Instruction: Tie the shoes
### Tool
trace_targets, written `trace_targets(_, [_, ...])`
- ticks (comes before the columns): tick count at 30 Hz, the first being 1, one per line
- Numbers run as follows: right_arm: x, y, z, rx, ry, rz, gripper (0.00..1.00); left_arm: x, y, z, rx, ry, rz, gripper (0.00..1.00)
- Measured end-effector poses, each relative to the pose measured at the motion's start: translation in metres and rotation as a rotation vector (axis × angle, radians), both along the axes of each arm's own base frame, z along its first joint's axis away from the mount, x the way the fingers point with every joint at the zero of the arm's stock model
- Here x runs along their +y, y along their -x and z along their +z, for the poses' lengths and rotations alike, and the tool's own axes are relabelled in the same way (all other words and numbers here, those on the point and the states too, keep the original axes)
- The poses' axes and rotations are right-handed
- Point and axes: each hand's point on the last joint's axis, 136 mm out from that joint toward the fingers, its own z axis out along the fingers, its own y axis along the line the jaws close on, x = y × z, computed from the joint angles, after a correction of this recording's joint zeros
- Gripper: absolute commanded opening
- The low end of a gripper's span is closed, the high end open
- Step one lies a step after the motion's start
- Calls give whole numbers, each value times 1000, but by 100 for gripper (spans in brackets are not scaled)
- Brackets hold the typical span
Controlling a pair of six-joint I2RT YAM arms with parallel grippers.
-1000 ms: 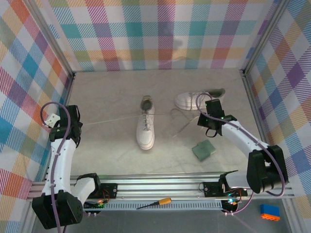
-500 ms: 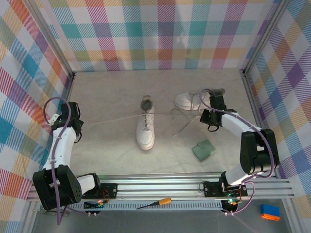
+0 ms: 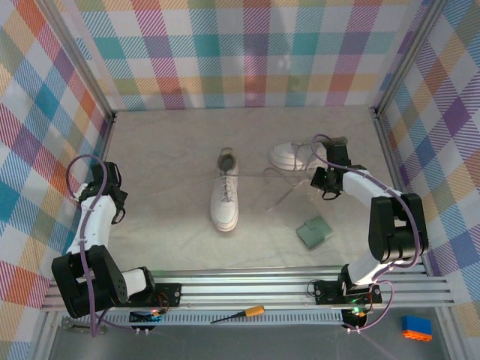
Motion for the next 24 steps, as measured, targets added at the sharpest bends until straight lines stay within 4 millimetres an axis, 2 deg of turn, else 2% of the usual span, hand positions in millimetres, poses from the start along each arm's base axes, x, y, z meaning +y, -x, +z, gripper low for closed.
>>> trace_targets(5, [0, 2, -1, 10, 1, 0, 0, 4, 2, 3, -15, 2, 17, 0])
trace_targets(9, [-3, 1, 0, 19, -2, -8, 0, 8, 5, -2, -20, 25, 36, 0])
trace_targets(19, [-2, -3, -6, 46, -29, -7, 0, 3, -3, -29, 20, 85, 12, 0])
trace_targets(21, [0, -3, -1, 32, -37, 0, 0, -1, -5, -25, 3, 83, -8, 0])
trace_targets(24, [11, 1, 21, -21, -42, 32, 0, -11, -11, -2, -66, 47, -66, 0])
